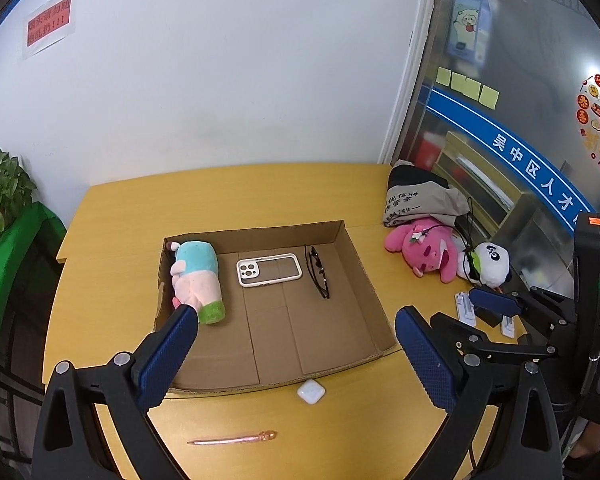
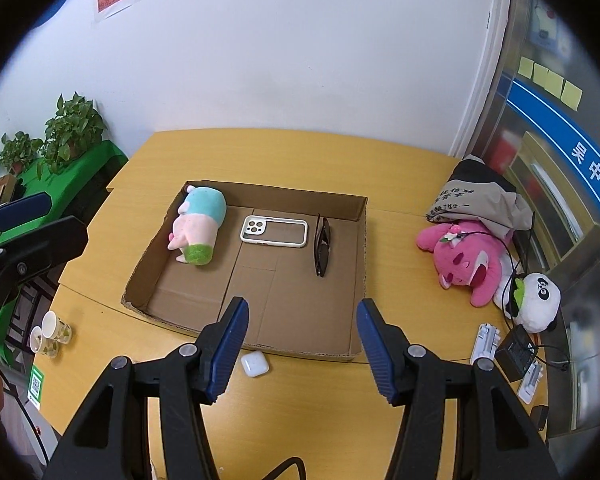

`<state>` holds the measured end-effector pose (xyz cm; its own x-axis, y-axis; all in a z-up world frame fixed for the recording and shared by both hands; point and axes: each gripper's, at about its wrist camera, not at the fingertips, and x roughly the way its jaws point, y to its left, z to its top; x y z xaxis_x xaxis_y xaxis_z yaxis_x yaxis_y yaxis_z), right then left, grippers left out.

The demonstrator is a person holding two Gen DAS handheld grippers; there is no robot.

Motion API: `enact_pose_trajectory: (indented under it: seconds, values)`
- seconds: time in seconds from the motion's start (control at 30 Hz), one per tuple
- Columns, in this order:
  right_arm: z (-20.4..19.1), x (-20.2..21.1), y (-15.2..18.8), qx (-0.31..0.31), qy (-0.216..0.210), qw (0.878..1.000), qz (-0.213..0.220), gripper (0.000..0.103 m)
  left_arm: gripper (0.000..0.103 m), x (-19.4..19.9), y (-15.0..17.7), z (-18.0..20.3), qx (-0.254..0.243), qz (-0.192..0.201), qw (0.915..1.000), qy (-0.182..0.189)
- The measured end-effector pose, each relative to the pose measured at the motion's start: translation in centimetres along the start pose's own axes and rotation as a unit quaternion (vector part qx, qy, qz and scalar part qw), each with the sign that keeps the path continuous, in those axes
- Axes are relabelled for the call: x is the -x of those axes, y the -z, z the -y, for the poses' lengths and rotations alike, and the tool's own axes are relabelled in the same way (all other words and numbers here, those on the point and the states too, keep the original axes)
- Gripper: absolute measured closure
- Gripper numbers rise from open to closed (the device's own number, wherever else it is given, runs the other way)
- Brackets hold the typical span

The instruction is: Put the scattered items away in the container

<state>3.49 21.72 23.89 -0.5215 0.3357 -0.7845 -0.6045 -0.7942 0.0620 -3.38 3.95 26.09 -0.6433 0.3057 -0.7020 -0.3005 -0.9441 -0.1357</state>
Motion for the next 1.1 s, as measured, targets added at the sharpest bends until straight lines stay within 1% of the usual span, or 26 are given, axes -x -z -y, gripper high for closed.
enact_pose_trajectory:
  seconds: [0.27,0.63,0.93,1.03,1.1]
  values:
    - [-0.3,0.5,0.6,0.003,-0.008,1.0,-0.001,0.047,0.002,0.9,0.8,0.5,0.005,-0.002,1.0,-0.007]
    - [0.0,0.9,1.3,-0.001,-0.004,1.0,-0.004,0.047,0.002,0.9,1.2,0.7,0.01,0.0,0.9999,-0.005]
    - [-0.2,0.1,1.9,-0.016,-0.006,1.0,-0.017,0.047,0.002,0.1,1.9,-0.1,0.011,-0.016,0.9998,-0.003]
    - [-0.4,-0.8,2.3,-0.02,-0.015,0.999,-0.026,0.047,0.002,-0.6,2.6,-0.8,0.017,-0.029,0.9994,0.002]
    - [-0.2,-1.8,2.8,-0.031,-0.04,0.998,-0.034,0.045,0.002,-1.4,3.5,-1.3,0.017,-0.043,0.9989,0.006]
